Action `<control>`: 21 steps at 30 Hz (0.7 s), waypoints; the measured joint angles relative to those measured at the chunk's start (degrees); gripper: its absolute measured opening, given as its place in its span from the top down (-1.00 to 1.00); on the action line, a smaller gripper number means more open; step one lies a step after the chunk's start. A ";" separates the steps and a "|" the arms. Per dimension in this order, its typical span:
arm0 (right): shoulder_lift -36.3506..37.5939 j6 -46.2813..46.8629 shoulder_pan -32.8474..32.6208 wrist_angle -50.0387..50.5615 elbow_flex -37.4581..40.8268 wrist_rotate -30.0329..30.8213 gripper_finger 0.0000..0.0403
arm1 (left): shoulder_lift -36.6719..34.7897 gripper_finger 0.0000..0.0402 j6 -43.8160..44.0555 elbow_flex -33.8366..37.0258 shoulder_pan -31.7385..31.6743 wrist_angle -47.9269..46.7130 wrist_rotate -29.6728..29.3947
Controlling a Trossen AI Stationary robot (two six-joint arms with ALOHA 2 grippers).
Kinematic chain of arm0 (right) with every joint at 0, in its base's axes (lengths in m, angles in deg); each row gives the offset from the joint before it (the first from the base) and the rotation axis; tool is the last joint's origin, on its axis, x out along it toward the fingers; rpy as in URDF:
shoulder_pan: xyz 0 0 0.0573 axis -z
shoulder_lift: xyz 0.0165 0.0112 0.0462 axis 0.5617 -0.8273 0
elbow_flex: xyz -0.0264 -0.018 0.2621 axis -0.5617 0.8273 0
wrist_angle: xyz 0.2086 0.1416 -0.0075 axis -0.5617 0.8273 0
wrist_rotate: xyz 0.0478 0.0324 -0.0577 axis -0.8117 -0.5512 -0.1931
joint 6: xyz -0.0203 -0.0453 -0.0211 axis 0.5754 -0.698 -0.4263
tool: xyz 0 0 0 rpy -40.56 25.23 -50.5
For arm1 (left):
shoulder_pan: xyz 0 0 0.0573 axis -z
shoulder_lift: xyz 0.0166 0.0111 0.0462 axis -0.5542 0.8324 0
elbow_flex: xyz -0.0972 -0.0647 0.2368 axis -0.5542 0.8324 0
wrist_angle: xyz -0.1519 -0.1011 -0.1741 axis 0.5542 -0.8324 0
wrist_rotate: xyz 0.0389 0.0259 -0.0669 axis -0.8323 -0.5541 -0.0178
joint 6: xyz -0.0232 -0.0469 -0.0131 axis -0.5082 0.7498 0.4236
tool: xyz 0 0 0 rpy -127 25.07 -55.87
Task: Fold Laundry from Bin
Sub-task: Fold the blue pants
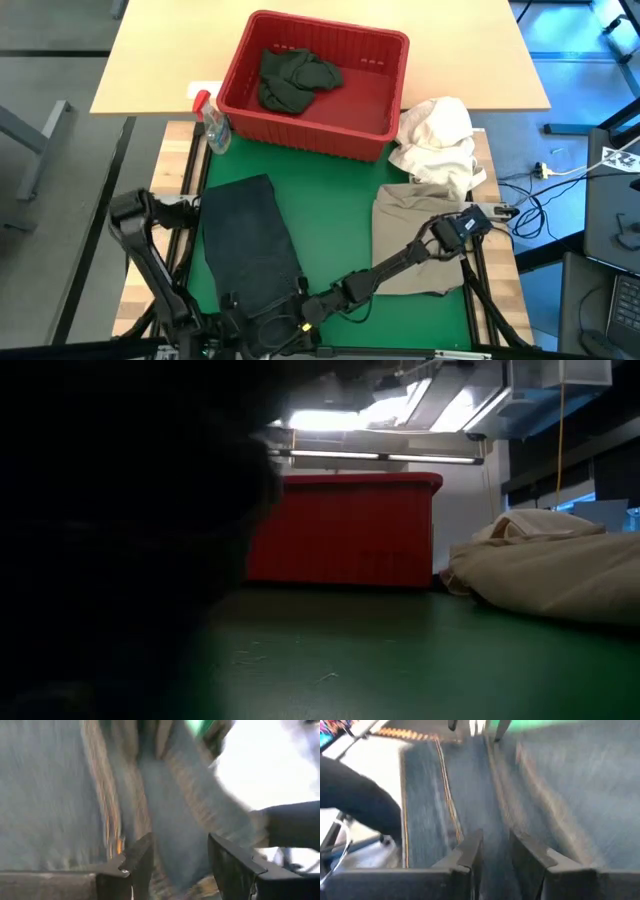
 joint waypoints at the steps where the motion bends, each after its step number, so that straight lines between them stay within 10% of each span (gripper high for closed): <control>1: 1.34 -1.53 0.32 -0.09 -0.05 0.20 0.52 | -2.57 0.12 -1.55 -0.20 -0.10 -1.07 -0.67; 12: 3.08 1.11 7.99 -0.51 -0.17 1.23 0.52 | -14.31 0.12 10.62 0.76 -1.25 -35.23 -16.97; 21: -2.28 2.18 8.85 3.29 -0.39 -0.73 0.52 | -14.23 0.12 23.31 19.96 -9.01 -24.49 -7.59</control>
